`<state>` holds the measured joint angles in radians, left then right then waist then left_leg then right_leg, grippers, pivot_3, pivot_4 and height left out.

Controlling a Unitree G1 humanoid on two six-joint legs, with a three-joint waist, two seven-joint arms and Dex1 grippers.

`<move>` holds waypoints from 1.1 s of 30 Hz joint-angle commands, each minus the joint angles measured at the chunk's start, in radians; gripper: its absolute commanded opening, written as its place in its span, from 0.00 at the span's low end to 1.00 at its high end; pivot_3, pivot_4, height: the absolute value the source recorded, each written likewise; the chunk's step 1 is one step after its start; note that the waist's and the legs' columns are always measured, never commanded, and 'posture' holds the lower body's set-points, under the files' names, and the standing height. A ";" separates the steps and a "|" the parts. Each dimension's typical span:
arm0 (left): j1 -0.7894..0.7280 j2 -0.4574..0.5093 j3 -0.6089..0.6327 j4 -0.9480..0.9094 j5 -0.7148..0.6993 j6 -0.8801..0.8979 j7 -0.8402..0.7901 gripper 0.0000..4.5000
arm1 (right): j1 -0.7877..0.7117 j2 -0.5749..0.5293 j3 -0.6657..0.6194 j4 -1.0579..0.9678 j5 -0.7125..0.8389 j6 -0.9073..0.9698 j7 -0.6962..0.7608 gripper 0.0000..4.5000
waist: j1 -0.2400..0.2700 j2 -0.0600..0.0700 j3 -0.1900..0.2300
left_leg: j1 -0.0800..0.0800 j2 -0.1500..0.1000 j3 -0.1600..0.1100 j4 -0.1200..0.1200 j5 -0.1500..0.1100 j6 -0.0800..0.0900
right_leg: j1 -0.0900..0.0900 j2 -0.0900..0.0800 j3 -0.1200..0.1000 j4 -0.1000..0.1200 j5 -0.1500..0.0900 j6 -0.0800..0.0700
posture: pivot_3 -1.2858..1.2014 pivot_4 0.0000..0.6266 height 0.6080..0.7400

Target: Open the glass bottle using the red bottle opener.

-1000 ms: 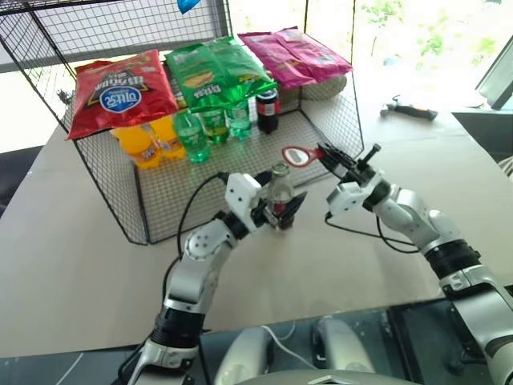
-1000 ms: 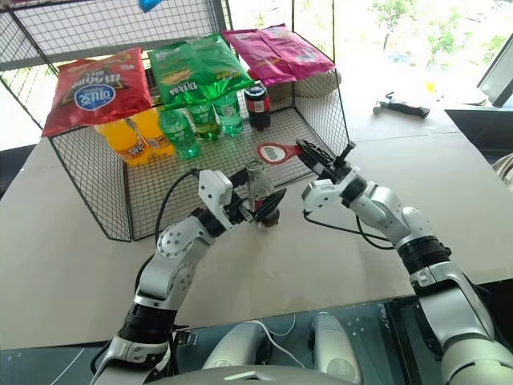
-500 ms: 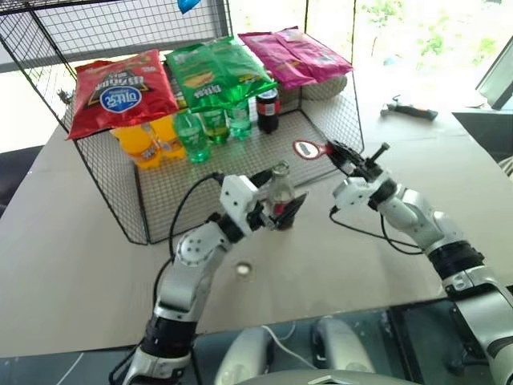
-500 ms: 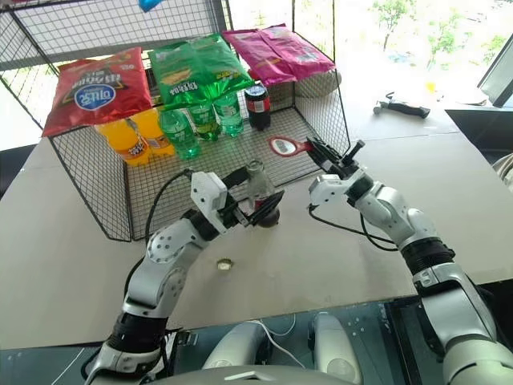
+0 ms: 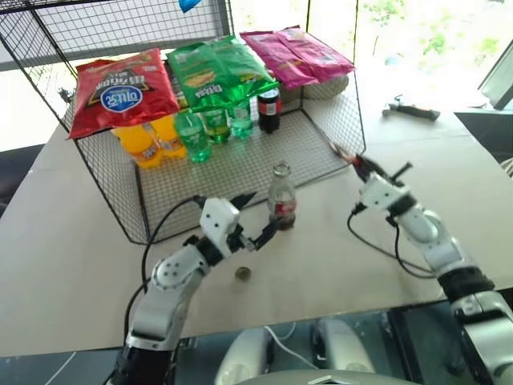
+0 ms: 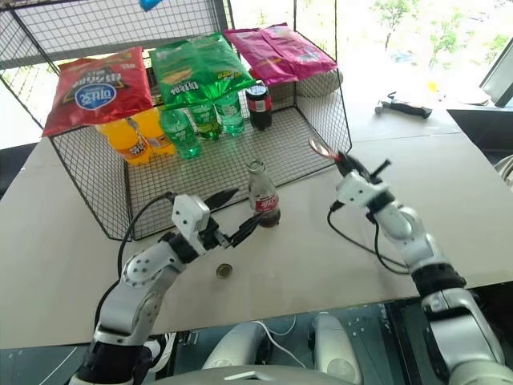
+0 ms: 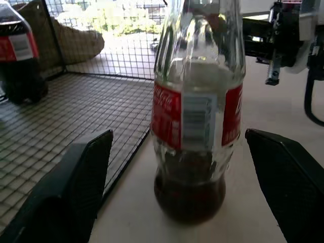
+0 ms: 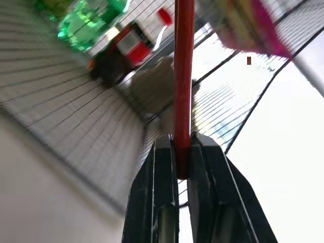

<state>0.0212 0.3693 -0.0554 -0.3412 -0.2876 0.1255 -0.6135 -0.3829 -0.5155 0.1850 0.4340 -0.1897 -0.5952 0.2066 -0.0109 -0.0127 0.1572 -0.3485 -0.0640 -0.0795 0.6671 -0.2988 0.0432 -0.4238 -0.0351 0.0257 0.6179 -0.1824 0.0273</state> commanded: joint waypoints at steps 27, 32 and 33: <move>-0.007 0.032 0.269 0.011 -0.030 0.018 0.176 0.97 | 0.319 -0.159 -0.287 -0.682 0.754 0.937 0.574 1.00 | 0.027 0.005 0.004 | -0.012 0.000 -0.008 0.002 -0.001 0.000 | -0.004 -0.002 -0.011 -0.009 0.000 0.001 | 0.52 0.24 0.96; 0.055 0.051 0.271 -0.050 -0.071 0.055 0.137 0.97 | 0.363 -0.156 -0.352 -0.668 0.737 0.806 0.651 1.00 | 0.024 0.005 0.004 | -0.014 0.000 -0.008 0.001 -0.001 0.000 | -0.008 -0.002 -0.010 -0.009 0.001 0.001 | 0.52 0.24 0.96; 0.078 0.060 0.270 -0.065 -0.072 0.062 0.127 0.97 | 0.375 -0.158 -0.364 -0.664 0.739 0.793 0.664 1.00 | 0.025 0.005 0.004 | -0.015 0.000 -0.008 0.001 -0.001 0.000 | -0.008 -0.002 -0.010 -0.009 0.001 0.001 | 0.52 0.24 0.96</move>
<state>0.0775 0.4118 0.1967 -0.3497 -0.3420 0.1796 -0.4691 -0.0190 -0.6695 -0.1351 -0.2201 0.5472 0.2421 0.8422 0.0138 -0.0079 0.1614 -0.3637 -0.0640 -0.0874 0.6679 -0.2994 0.0430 -0.4325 -0.0367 0.0159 0.6091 -0.1820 0.0282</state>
